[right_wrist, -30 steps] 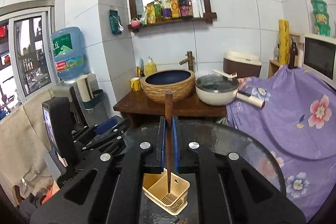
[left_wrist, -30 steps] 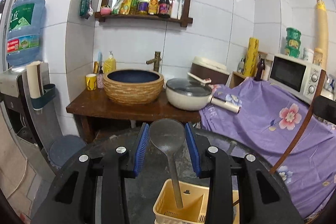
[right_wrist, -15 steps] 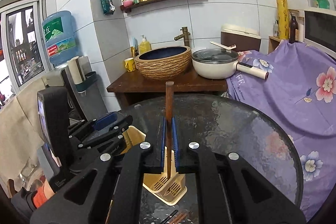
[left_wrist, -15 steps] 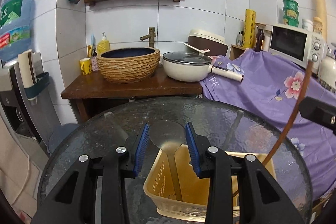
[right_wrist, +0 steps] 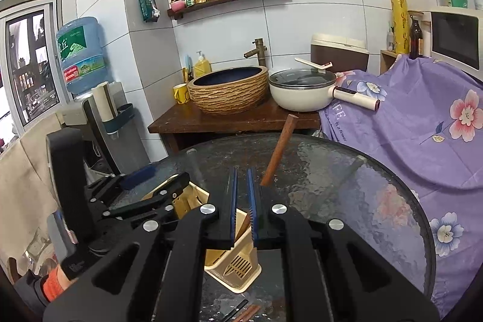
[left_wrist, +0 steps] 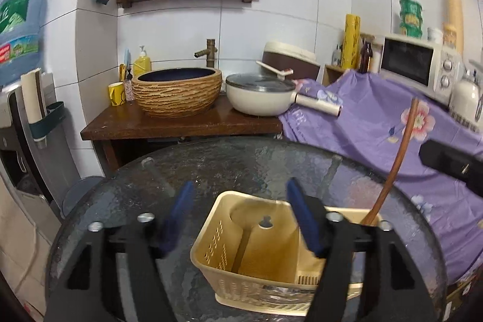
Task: Organize utensils
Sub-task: 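Open the right tool over the cream basket while the left tool drops the ladle in, then withdraw both tools from the basket back toward the utensils on the table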
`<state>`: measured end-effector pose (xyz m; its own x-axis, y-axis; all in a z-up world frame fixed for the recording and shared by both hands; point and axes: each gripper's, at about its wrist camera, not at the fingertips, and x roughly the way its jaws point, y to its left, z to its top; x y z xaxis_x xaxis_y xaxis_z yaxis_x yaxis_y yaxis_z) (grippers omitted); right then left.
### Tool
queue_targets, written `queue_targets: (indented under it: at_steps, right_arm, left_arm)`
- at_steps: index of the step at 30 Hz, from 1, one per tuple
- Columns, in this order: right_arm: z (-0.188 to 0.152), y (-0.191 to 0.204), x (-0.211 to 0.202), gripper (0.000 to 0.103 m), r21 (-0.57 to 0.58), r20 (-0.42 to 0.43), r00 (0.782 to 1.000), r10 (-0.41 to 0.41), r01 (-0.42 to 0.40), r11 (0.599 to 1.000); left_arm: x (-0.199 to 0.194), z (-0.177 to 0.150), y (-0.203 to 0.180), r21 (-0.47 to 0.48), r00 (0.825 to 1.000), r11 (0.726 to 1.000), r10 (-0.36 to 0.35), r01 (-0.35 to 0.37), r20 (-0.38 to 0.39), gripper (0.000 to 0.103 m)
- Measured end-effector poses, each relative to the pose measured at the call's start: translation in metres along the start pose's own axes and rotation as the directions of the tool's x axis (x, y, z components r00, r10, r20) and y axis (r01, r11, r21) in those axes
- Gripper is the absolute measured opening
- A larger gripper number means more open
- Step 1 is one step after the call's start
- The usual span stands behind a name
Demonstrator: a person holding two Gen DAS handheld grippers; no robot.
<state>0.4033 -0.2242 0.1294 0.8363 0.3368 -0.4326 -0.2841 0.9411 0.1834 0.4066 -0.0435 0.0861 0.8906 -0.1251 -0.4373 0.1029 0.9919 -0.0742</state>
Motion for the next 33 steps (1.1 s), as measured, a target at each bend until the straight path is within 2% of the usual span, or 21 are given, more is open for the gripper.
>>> queue_targets:
  at_steps: [1, 2, 3, 4, 8, 11, 12, 14, 18, 19, 20, 23, 26, 30, 33]
  right_arm:
    - [-0.001, -0.001, -0.003, 0.019, 0.001, 0.005, 1.0, -0.009, 0.009, 1.0]
    - [-0.003, -0.003, -0.006, 0.035, 0.004, 0.01, 1.0, -0.013, 0.013, 1.0]
    - [-0.005, -0.005, -0.011, 0.045, 0.016, 0.023, 1.0, -0.015, 0.015, 1.0]
    - [-0.008, -0.007, -0.016, 0.059, 0.029, 0.034, 0.999, -0.017, 0.016, 0.999]
    - [-0.027, -0.013, -0.034, 0.06, 0.05, 0.02, 0.998, -0.057, 0.056, 0.997]
    - [-0.054, -0.012, -0.038, 0.062, 0.03, -0.055, 0.996, -0.072, 0.074, 0.997]
    - [-0.062, -0.012, -0.037, 0.063, 0.022, -0.082, 0.994, -0.069, 0.071, 0.997]
    - [-0.09, -0.005, -0.033, 0.065, -0.02, -0.157, 0.985, -0.066, 0.064, 0.998]
    - [-0.139, 0.013, -0.032, 0.065, -0.116, -0.213, 0.971, -0.113, 0.09, 0.989]
    - [-0.151, 0.017, -0.032, 0.065, -0.122, -0.224, 0.968, -0.114, 0.088, 0.989]
    - [-0.162, 0.021, -0.031, 0.065, -0.122, -0.242, 0.965, -0.103, 0.075, 0.99]
    - [-0.185, 0.025, -0.028, 0.065, -0.103, -0.291, 0.954, -0.077, 0.049, 0.993]
    - [-0.2, 0.024, -0.02, 0.063, -0.093, -0.334, 0.936, -0.115, 0.089, 0.992]
    - [-0.213, 0.029, -0.009, 0.059, -0.099, -0.381, 0.914, -0.143, 0.113, 0.989]
    - [-0.219, 0.038, -0.004, 0.058, -0.103, -0.398, 0.908, -0.132, 0.099, 0.99]
  left_arm:
    - [-0.006, 0.001, 0.003, -0.026, 1.0, 1.0, -0.012, 0.012, 0.015, 0.074]
    - [-0.012, 0.002, 0.005, -0.042, 0.999, 0.999, -0.025, 0.026, 0.023, 0.075]
    - [-0.016, 0.002, 0.005, -0.048, 0.999, 0.998, -0.034, 0.035, 0.027, 0.076]
    - [-0.022, 0.001, 0.006, -0.052, 0.999, 0.998, -0.04, 0.042, 0.034, 0.078]
    - [-0.051, -0.007, 0.013, -0.053, 0.998, 0.998, -0.03, 0.033, 0.046, 0.09]
    - [-0.064, -0.022, 0.023, -0.046, 0.998, 0.998, -0.043, 0.042, -0.034, 0.093]
    - [-0.068, -0.033, 0.027, -0.042, 0.994, 0.998, -0.06, 0.057, -0.09, 0.093]
    - [-0.072, -0.048, 0.031, -0.03, 0.988, 0.998, -0.064, 0.061, -0.143, 0.093]
    - [-0.085, -0.093, 0.037, 0.035, 0.98, 0.999, 0.001, 0.007, -0.201, 0.093]
    - [-0.087, -0.104, 0.039, 0.047, 0.976, 0.999, 0.024, -0.014, -0.217, 0.09]
    - [-0.088, -0.115, 0.042, 0.059, 0.97, 0.998, 0.041, -0.028, -0.238, 0.082]
    - [-0.088, -0.138, 0.05, 0.057, 0.952, 0.998, 0.053, -0.037, -0.302, 0.07]
    - [-0.089, -0.159, 0.051, 0.071, 0.934, 0.997, 0.062, -0.04, -0.352, 0.061]
    - [-0.091, -0.177, 0.046, 0.096, 0.923, 0.995, 0.062, -0.028, -0.38, 0.055]
    - [-0.09, -0.185, 0.045, 0.098, 0.918, 0.994, 0.073, -0.038, -0.39, 0.052]
